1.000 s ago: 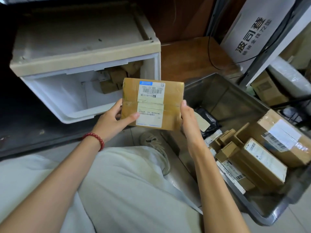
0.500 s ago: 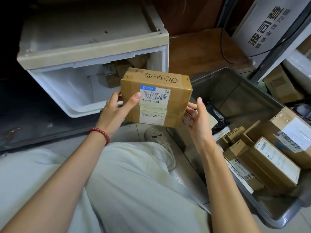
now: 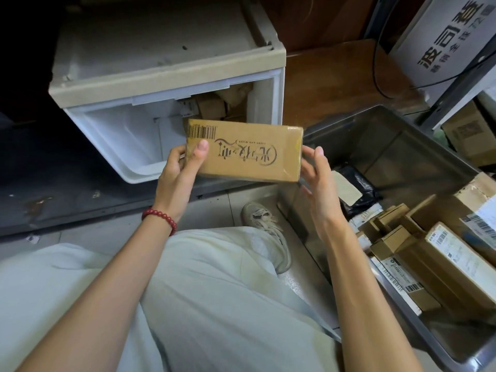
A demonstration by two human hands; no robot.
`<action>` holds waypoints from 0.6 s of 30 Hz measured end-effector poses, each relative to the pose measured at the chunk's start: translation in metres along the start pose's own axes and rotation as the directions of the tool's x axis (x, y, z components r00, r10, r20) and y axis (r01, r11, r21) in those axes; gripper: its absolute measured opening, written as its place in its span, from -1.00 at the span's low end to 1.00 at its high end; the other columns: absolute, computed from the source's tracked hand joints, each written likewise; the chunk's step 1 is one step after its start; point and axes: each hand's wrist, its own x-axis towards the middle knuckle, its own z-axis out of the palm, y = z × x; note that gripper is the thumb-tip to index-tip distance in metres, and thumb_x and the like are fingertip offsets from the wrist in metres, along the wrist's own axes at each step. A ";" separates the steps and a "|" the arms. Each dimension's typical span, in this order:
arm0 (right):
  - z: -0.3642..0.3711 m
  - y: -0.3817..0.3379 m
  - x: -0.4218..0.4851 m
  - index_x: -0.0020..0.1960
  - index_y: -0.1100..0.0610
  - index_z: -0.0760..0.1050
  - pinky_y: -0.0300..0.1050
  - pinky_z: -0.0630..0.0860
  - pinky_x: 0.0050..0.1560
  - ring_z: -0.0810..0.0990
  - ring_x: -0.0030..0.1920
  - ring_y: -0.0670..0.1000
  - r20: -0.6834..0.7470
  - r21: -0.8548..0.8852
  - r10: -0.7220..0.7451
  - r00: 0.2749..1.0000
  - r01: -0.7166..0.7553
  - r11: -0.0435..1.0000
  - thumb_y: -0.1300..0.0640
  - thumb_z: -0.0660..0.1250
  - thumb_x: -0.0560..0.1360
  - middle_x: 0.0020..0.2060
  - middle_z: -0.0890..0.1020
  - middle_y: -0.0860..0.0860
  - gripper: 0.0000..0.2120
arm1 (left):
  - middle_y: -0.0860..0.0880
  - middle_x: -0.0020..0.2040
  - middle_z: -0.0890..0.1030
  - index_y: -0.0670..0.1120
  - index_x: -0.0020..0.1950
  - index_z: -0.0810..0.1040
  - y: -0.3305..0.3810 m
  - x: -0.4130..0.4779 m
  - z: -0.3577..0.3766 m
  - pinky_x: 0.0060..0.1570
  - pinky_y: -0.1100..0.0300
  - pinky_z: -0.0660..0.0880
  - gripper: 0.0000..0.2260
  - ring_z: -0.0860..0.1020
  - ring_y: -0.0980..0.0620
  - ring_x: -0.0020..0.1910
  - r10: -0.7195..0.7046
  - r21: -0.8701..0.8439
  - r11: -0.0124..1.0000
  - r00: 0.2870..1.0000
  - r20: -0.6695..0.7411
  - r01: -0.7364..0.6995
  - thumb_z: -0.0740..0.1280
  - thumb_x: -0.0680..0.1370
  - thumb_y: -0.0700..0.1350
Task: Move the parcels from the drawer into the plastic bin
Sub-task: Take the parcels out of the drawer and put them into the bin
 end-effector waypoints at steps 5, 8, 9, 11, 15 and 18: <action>0.004 0.000 0.000 0.46 -0.14 0.30 -0.10 0.22 0.32 0.42 0.32 -0.17 0.018 -0.013 -0.016 1.000 0.017 1.000 -0.25 -0.07 0.63 0.30 0.50 -0.20 -0.52 | 0.27 0.04 0.53 0.10 0.21 0.39 -0.005 -0.002 0.000 -0.14 0.37 0.34 -0.25 0.46 0.37 0.02 0.027 0.068 0.997 0.999 -0.035 -0.024 0.24 0.18 0.51; 0.007 -0.001 0.000 0.27 -0.29 0.41 -0.26 0.29 0.15 0.44 0.21 -0.26 0.038 -0.024 -0.026 0.999 0.027 0.999 -0.23 -0.01 0.62 0.18 0.48 -0.28 -0.68 | 0.26 0.08 0.53 0.10 0.27 0.39 -0.007 -0.001 0.000 -0.12 0.39 0.36 -0.20 0.46 0.39 0.02 0.050 0.118 0.992 0.998 -0.035 -0.045 0.33 0.15 0.48; 0.008 -0.002 0.000 0.30 -0.26 0.38 -0.31 0.31 0.10 0.43 0.22 -0.25 0.040 -0.015 -0.016 0.999 0.017 1.000 -0.21 0.01 0.63 0.18 0.47 -0.27 -0.69 | 0.25 0.09 0.54 0.10 0.28 0.39 -0.008 -0.001 0.000 -0.11 0.38 0.37 -0.19 0.46 0.38 0.03 0.055 0.128 0.990 0.998 -0.036 -0.050 0.35 0.14 0.47; 0.008 -0.002 0.000 0.41 -0.15 0.30 -0.37 0.34 0.02 0.43 0.20 -0.25 0.041 0.000 -0.012 0.999 0.012 1.000 -0.17 0.06 0.63 0.16 0.47 -0.28 -0.62 | 0.24 0.09 0.54 0.12 0.28 0.39 -0.009 0.000 0.000 -0.09 0.35 0.38 -0.19 0.47 0.33 0.05 0.061 0.133 0.990 0.997 -0.038 -0.055 0.37 0.12 0.46; 0.007 -0.003 -0.001 0.49 -0.09 0.27 -0.40 0.38 -0.06 0.43 0.22 -0.22 0.048 -0.001 -0.010 0.999 0.010 1.000 -0.16 0.11 0.62 0.27 0.45 -0.19 -0.54 | 0.21 0.14 0.50 0.16 0.34 0.35 -0.010 0.002 0.000 -0.07 0.34 0.35 -0.12 0.46 0.17 0.10 0.051 0.148 0.988 0.998 -0.044 -0.044 0.32 0.10 0.52; 0.004 -0.005 -0.001 0.49 -0.09 0.28 -0.34 0.33 -0.02 0.43 0.22 -0.21 0.038 0.011 -0.017 0.999 0.016 1.000 -0.21 0.15 0.55 0.35 0.44 -0.14 -0.46 | 0.17 0.19 0.43 0.11 0.46 0.26 -0.011 0.003 0.000 0.04 0.25 0.41 0.01 0.42 0.16 0.13 0.045 0.185 0.982 0.999 -0.030 -0.038 0.28 0.09 0.53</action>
